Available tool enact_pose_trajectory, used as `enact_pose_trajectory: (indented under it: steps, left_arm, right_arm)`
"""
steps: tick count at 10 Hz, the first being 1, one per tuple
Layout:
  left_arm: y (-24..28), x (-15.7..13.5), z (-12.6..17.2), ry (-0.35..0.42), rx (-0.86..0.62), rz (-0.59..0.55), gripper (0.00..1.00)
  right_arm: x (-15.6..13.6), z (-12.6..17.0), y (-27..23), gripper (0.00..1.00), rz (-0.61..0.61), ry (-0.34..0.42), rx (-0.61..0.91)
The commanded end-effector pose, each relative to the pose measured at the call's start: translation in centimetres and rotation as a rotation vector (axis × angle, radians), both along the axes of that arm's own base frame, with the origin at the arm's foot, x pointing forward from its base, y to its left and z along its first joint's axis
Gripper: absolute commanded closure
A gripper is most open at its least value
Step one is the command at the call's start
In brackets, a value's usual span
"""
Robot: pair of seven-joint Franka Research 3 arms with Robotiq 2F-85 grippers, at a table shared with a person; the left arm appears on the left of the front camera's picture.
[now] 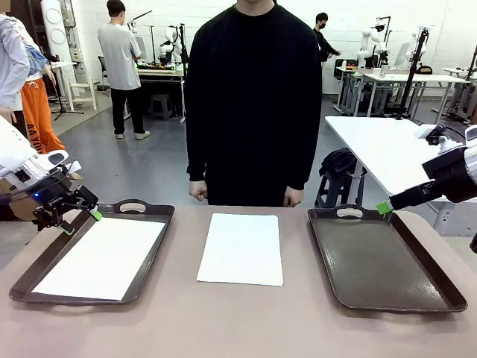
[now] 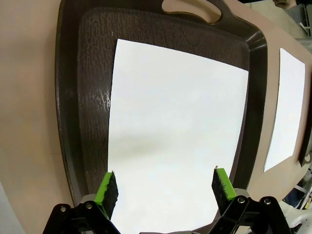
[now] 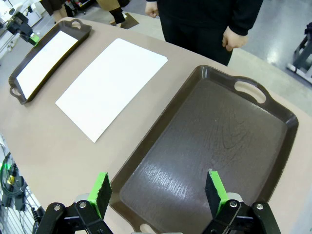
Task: Sort the A4 documents.
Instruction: Receive the A4 Paper.
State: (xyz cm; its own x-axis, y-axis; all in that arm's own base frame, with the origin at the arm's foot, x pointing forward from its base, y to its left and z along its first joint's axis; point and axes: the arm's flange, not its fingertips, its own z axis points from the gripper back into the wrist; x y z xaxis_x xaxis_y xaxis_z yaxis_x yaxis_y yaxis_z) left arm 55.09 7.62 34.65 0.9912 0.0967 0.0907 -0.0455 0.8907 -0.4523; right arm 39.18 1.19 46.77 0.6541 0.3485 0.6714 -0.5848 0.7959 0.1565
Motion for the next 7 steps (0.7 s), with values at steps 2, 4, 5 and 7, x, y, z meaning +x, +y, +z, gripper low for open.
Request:
enact_pose_trajectory:
  steps: [2, 4, 5, 7]
  left_arm:
    - [0.2, -0.1, 0.0, -0.002, 0.002, -0.022, 0.0]
    - [0.2, -0.1, 0.0, -0.002, 0.002, -0.022, 0.0]
    - [0.2, -0.1, 0.0, -0.002, 0.002, -0.022, 0.0]
    - [-1.0, -0.4, 2.0, -0.068, 0.018, -0.059, 0.0]
  right_arm:
    - [0.3, -0.4, 0.0, 0.0, 0.009, -0.001, 0.019]
    - [0.3, -0.4, 0.0, 0.0, 0.009, -0.001, 0.019]
    - [0.3, -0.4, 0.0, 0.0, 0.009, -0.001, 0.019]
    - [0.3, -0.4, 0.0, 0.0, 0.009, -0.001, 0.019]
